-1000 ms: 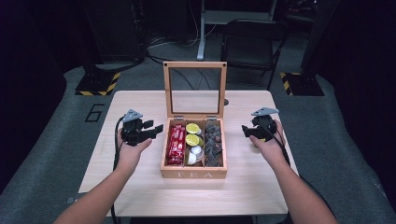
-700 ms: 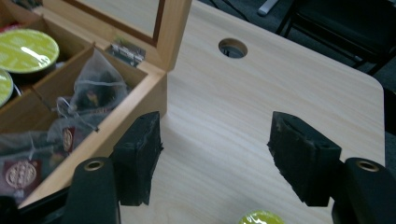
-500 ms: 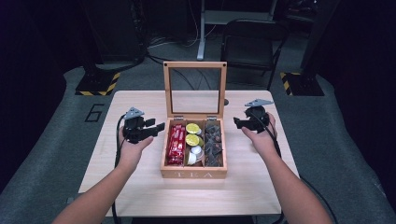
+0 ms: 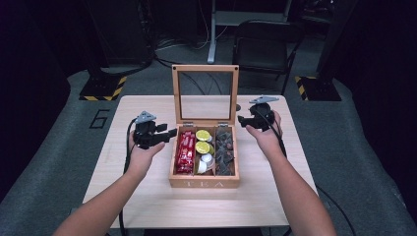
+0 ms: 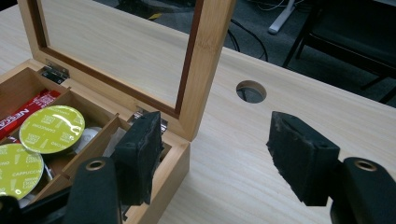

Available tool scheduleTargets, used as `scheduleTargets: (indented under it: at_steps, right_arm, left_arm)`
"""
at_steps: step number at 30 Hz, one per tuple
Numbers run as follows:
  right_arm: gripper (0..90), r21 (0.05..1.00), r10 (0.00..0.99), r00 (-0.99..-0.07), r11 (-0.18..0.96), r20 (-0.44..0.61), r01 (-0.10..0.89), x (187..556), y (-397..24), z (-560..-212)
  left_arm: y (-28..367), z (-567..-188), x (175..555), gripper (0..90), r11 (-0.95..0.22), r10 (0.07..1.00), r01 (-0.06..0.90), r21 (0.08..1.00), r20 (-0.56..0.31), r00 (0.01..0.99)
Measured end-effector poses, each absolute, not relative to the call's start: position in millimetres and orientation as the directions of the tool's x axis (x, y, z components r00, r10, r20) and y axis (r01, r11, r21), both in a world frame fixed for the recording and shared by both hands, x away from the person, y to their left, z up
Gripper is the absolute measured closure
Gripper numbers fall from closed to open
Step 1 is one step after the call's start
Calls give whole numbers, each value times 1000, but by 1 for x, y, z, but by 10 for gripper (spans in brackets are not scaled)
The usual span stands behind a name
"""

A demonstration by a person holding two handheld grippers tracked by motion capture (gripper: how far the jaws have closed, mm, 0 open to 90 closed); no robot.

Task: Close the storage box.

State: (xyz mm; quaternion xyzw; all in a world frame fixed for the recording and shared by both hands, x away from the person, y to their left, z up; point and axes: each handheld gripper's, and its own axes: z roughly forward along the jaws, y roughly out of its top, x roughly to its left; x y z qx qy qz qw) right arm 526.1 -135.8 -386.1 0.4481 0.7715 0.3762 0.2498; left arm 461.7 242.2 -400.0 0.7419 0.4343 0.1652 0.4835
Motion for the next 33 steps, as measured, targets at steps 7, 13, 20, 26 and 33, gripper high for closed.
scheduleTargets:
  at_steps: [7,13,20,26,33]
  right_arm:
    - [341,818,875,-483,292,-19,496,536,-123,-380]
    - [338,820,875,-482,307,-44,484,544,-116,-374]
    - [335,805,876,-479,318,-48,501,553,-110,-374]
    - [325,797,886,-461,310,-45,518,561,-105,-373]
    - [314,800,886,-460,314,-55,511,571,-100,-370]
  left_arm:
    - [240,-397,462,465,-174,805,475,863,-153,573]
    - [241,-390,461,465,-173,807,460,871,-143,573]
    - [241,-385,454,464,-190,805,446,875,-121,580]
    - [240,-381,455,464,-201,799,441,875,-114,590]
    - [243,-381,455,464,-198,799,440,876,-116,590]
